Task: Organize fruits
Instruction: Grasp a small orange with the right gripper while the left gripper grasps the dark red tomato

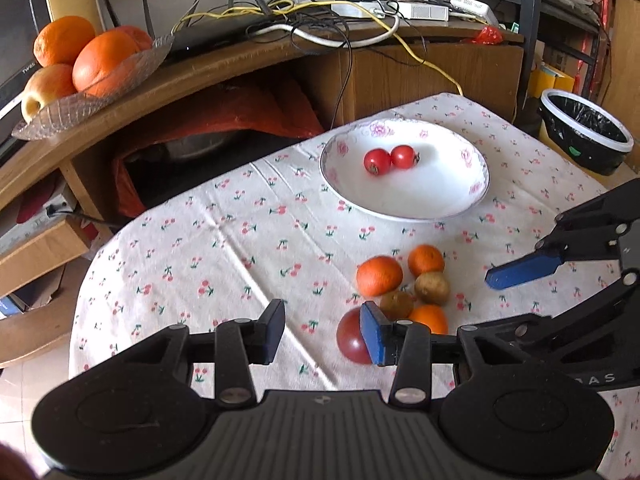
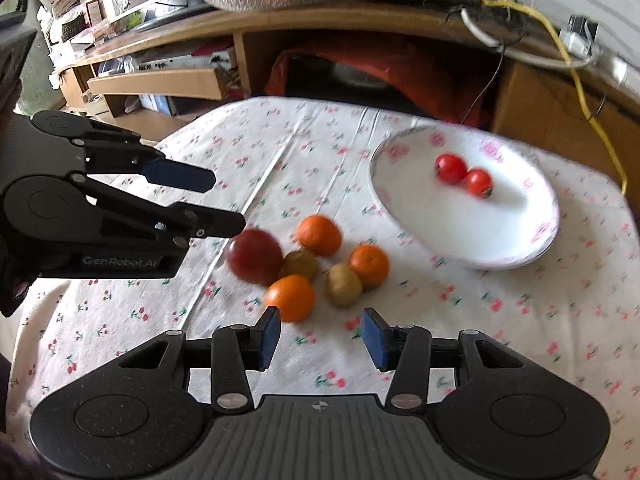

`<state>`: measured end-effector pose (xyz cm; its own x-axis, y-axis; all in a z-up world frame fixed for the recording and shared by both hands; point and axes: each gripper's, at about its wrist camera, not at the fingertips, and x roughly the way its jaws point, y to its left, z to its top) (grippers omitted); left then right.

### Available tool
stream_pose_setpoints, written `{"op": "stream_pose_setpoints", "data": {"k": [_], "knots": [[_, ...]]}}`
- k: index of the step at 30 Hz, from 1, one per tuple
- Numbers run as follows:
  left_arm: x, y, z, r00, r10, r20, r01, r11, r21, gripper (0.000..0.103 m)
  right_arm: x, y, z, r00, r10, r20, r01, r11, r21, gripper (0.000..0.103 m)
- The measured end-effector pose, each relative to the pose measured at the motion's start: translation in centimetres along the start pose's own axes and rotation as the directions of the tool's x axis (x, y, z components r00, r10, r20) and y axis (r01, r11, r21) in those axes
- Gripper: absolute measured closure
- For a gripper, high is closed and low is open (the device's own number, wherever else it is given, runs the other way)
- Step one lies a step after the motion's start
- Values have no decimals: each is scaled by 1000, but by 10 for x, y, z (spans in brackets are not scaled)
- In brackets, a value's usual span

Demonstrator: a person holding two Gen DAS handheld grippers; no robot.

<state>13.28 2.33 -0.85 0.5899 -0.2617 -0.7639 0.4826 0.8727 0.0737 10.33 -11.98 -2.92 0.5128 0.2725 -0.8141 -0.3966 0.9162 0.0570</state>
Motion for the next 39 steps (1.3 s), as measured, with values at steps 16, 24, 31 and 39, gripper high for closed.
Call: {"op": "stream_pose_setpoints", "data": {"k": [16,24,31,39], "knots": [[0,9,-13,998,-64,-20,64,998,17,50,32,9,4,998,43,-39,-41,998,51,61],[2,5,-10,992,-125,-22,126,992,32,48,29,3,3,997,63,-35,-61,996,62,75],[19,-5,-9,988,-141,-65,146,987,68,48,19,-4,-7,998,41,-50,-37,996,79,75],[37,-13,-10,987,-126,-96,135,987,88,48,11,-12,-15,998,17,-58,-11,995,97,75]]}}
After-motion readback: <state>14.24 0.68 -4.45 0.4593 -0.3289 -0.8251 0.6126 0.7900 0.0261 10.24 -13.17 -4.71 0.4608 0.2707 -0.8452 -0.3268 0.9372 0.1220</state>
